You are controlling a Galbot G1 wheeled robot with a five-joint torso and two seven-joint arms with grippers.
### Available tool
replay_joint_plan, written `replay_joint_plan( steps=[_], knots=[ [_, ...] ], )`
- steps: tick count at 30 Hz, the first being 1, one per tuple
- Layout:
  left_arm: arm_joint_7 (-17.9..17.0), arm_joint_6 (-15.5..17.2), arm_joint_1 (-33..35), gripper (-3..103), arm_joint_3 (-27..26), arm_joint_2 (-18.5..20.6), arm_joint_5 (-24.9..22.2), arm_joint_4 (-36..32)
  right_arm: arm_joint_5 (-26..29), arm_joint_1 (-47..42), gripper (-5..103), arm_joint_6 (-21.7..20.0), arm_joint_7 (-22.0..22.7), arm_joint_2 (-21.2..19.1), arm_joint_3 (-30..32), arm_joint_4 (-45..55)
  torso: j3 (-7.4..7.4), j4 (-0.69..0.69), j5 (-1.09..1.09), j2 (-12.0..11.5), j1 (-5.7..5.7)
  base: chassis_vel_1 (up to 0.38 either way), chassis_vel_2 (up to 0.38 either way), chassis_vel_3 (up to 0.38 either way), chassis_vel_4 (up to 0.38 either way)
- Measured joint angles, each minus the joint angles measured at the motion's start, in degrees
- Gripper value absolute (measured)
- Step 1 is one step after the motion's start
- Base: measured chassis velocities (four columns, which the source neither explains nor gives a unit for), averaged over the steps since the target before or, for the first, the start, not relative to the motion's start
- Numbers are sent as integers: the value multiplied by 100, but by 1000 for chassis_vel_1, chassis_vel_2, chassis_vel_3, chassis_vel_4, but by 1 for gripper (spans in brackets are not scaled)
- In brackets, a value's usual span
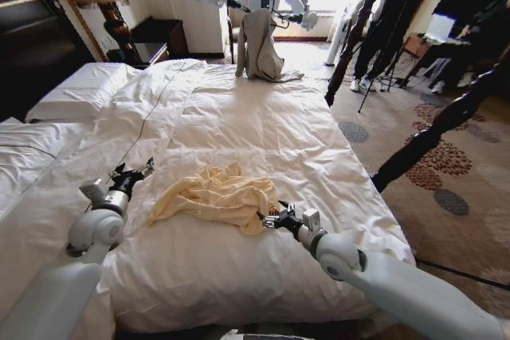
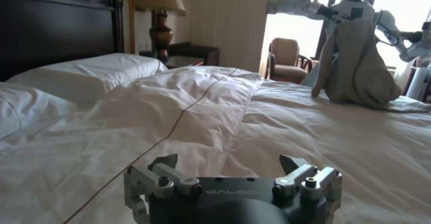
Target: Pick up the clothes from the bed and hang them on the clothes hanger.
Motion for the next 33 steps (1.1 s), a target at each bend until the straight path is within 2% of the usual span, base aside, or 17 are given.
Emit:
replay_joint_plan(
  steps=[1,4,5,8,11,13,16,18,19,21,23,24,28,29,31,32,33],
  knots=[
    [0,0,0,100,0,0,0,0,0,0,100,0,0,0,0,0,0,0,0,0,0,0,0,0,0],
    [16,-2,-26,100,-5,21,-14,3,529,351,100,108,217,442,-33,-334,0,1,1,0,0,0,0,0,0],
    [16,-2,-26,100,-5,21,-14,3,529,351,100,108,217,442,-33,-334,0,1,1,0,0,0,0,0,0],
    [26,-1,-61,100,-6,46,-26,15,983,482,100,146,363,809,-128,-670,1,1,0,0,0,0,0,0,0],
    [47,12,-142,100,31,50,-34,54,1183,496,103,165,355,1007,-180,-931,1,0,0,0,0,0,0,0,0],
    [56,18,-203,100,63,50,-35,83,1282,496,100,165,365,1079,-191,-1000,1,-1,0,0,0,0,0,0,0],
    [63,29,-311,100,131,46,-35,138,1364,518,86,165,375,1197,-263,-1147,1,-1,0,0,0,0,0,0,0],
    [64,33,-324,100,140,44,-35,154,1350,536,86,167,366,1212,-284,-1181,1,-1,0,0,0,0,0,0,0],
    [76,40,-329,100,144,39,-35,179,1327,551,76,167,352,1221,-300,-1211,1,-1,1,0,0,0,0,0,0],
    [84,52,-328,100,145,30,-32,201,1313,555,76,168,348,1222,-304,-1216,0,-1,1,0,0,0,0,0,0],
    [86,144,-280,100,145,-8,-20,256,1281,562,65,171,337,1215,-306,-1224,0,-1,1,0,0,0,0,0,0],
    [86,144,-280,100,145,-8,-20,256,1281,562,65,171,337,1215,-306,-1224,0,-1,1,0,0,0,0,0,0],
    [139,365,-50,100,109,-67,117,346,1178,593,43,193,335,1207,-291,-1249,0,0,1,0,0,0,0,0,0],
    [139,365,-50,100,109,-67,117,346,1178,593,43,193,335,1207,-291,-1249,0,0,1,0,0,0,0,0,0],
    [427,516,158,100,66,-58,350,356,1087,590,32,211,338,1181,-217,-1272,0,1,1,0,0,0,0,0,0],
    [427,516,158,100,66,-58,350,356,1087,590,32,211,338,1181,-217,-1272,0,1,1,0,0,0,0,0,0],
    [642,610,257,100,52,-46,455,355,1044,571,27,224,343,1155,-151,-1287,0,1,1,0,0,0,0,0,0]
  ],
)
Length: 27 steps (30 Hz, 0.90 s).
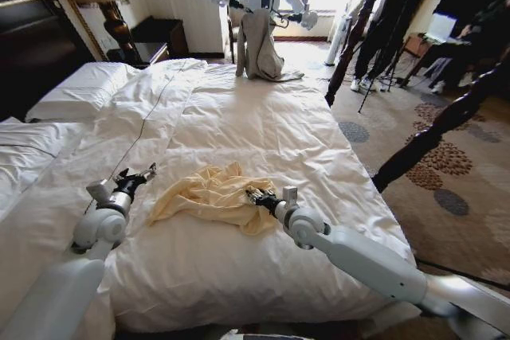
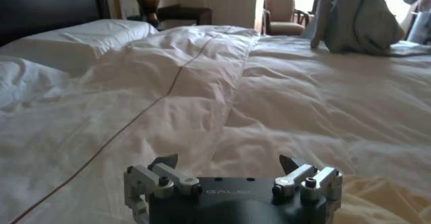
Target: Pick up the clothes from the bed and hang them on the clothes hanger.
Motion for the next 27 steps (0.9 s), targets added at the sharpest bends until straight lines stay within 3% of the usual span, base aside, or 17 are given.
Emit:
replay_joint_plan(
  steps=[2,6,10,15,19,27],
  knots=[
    [406,144,215,100,-43,8,293,7,-31,-13,21,13,24,-23,101,-41,0,-4,0,0,0,0,0,0,0],
    [927,89,585,100,-196,-33,908,134,-29,132,5,18,25,40,90,-144,0,1,0,0,0,0,0,0,0],
    [1058,-11,787,100,-255,-117,1079,230,-28,236,-2,20,20,92,29,-202,0,1,-2,0,0,0,0,0,0],
    [1252,-40,902,100,-346,-144,1102,247,-48,308,-2,21,19,131,-5,-270,-1,-3,1,0,-1,0,0,0,0],
    [1605,153,1199,100,-601,-119,1021,153,-106,412,-2,26,8,193,-39,-384,0,-1,0,0,0,0,0,0,0],
    [1984,218,1880,100,-1055,-172,291,9,-197,389,0,27,-14,269,-48,-485,0,0,1,0,-1,0,0,0,0]
  ],
)
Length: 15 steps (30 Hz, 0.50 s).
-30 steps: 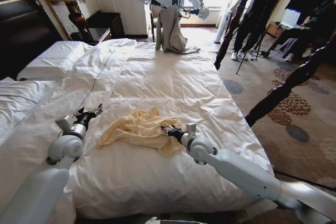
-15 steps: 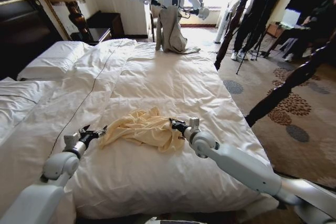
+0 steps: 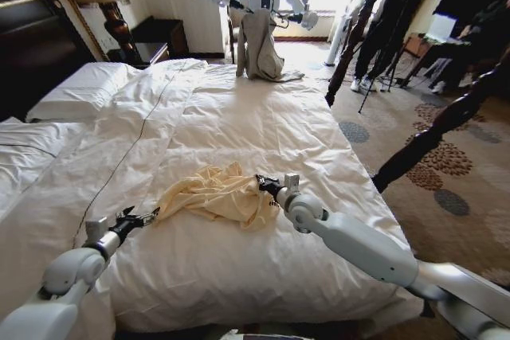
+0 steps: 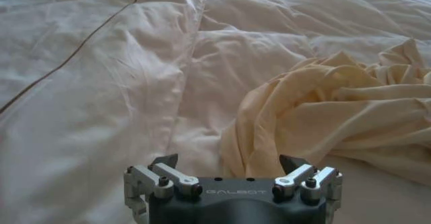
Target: Pick up the clothes from the bed and hang them on the clothes hanger.
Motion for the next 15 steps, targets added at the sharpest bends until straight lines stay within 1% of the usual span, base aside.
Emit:
replay_joint_plan(
  steps=[2,3,4,6,7,8,9,12,15],
  knots=[
    [98,-217,-16,100,76,-42,-16,120,-5,-27,0,0,5,16,0,-3,0,0,0,0,0,0,0,0,0],
    [98,-217,-16,100,76,-42,-16,120,-5,-27,0,0,5,16,0,-3,0,0,0,0,0,0,0,0,0],
    [187,-307,-130,100,158,-63,-28,240,-4,-32,0,0,18,19,-6,1,0,0,-1,0,-1,0,0,0,0],
    [349,-374,-420,100,282,-67,-46,462,4,-24,0,0,36,16,-35,27,0,-3,-2,0,0,0,0,0,0],
    [349,-374,-420,100,282,-67,-46,462,4,-24,0,0,36,16,-35,27,0,-3,-2,0,0,0,0,0,0],
    [477,-386,-552,103,312,-53,-27,561,17,-16,0,0,46,8,-42,43,0,-3,-2,0,1,0,0,0,0],
    [532,-387,-623,100,322,-34,20,628,30,-10,0,0,55,1,-48,50,0,-3,0,0,1,0,0,0,0],
    [600,-383,-648,100,325,-13,67,674,42,-5,0,0,67,-5,-55,61,0,-3,0,0,1,0,0,0,0],
    [843,-367,-518,90,305,-7,251,728,73,27,0,-1,89,-32,-73,78,0,-1,0,0,1,0,0,0,0]
  ],
)
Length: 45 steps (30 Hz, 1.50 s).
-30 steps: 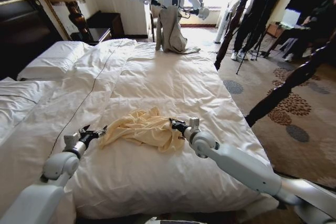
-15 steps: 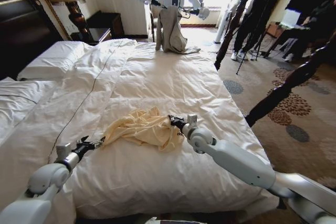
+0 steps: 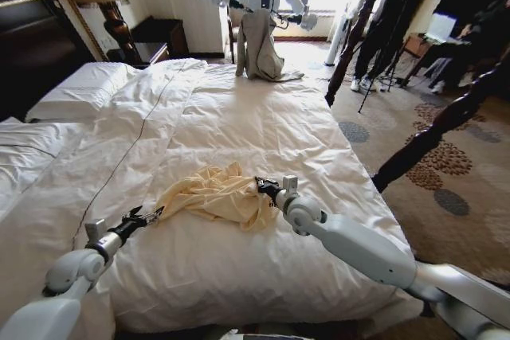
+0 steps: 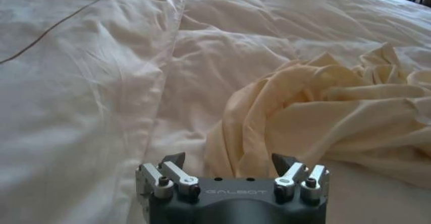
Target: Pick up the clothes from the bed and hang them on the clothes hanger.
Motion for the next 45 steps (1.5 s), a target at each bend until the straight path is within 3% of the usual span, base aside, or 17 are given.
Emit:
replay_joint_plan(
  steps=[6,11,13,15,19,22,23,25,28,29,31,33,36,39,45],
  knots=[
    [200,-68,199,89,-20,-43,100,18,32,62,0,-3,7,-16,-25,-15,0,0,0,0,0,0,0,0,0],
    [218,-257,101,96,73,-66,258,213,43,103,0,-4,40,3,-74,-31,0,1,-1,0,0,0,0,0,0],
    [172,-428,-29,89,148,-66,356,359,50,118,0,-4,48,2,-96,-25,0,-1,0,0,0,0,0,0,0],
    [162,-477,-93,89,179,-65,402,419,56,126,0,-4,53,1,-104,-20,0,-1,-1,0,0,0,0,0,0],
    [165,-521,-200,67,229,-48,471,525,108,201,0,-4,81,-2,-119,-14,0,-1,0,0,0,0,0,0,0],
    [183,-541,-200,61,236,-48,500,552,121,240,0,-4,92,0,-127,-24,0,0,0,0,0,0,0,0,0],
    [207,-570,-199,51,237,-47,521,575,135,263,0,-4,102,5,-133,-28,0,0,0,0,0,0,0,0,0],
    [214,-588,-199,51,238,-43,530,591,142,276,0,-4,111,11,-139,-29,0,0,0,0,0,0,0,0,0],
    [220,-674,-221,34,234,-27,541,623,148,311,0,-5,139,19,-156,-33,0,0,-1,0,0,0,0,0,0],
    [220,-674,-221,34,234,-27,541,623,148,311,0,-5,139,19,-156,-33,0,0,-1,0,0,0,0,0,0],
    [193,-744,-281,24,219,-16,539,627,150,331,0,-2,169,19,-156,-11,0,0,0,0,0,0,0,0,0],
    [180,-765,-317,24,214,-9,532,626,157,344,0,-2,184,15,-156,10,0,0,0,0,0,0,0,0,0],
    [75,-787,-443,8,200,17,478,541,123,387,0,19,216,-12,-142,72,0,0,0,0,0,0,0,0,0],
    [-54,-790,-521,2,148,40,343,348,47,446,0,63,241,-44,-94,152,0,-1,0,0,0,0,0,0,0],
    [-339,-722,-696,0,-41,185,-51,-217,-205,728,0,178,270,-78,25,300,0,0,0,0,0,0,0,0,0]
  ],
)
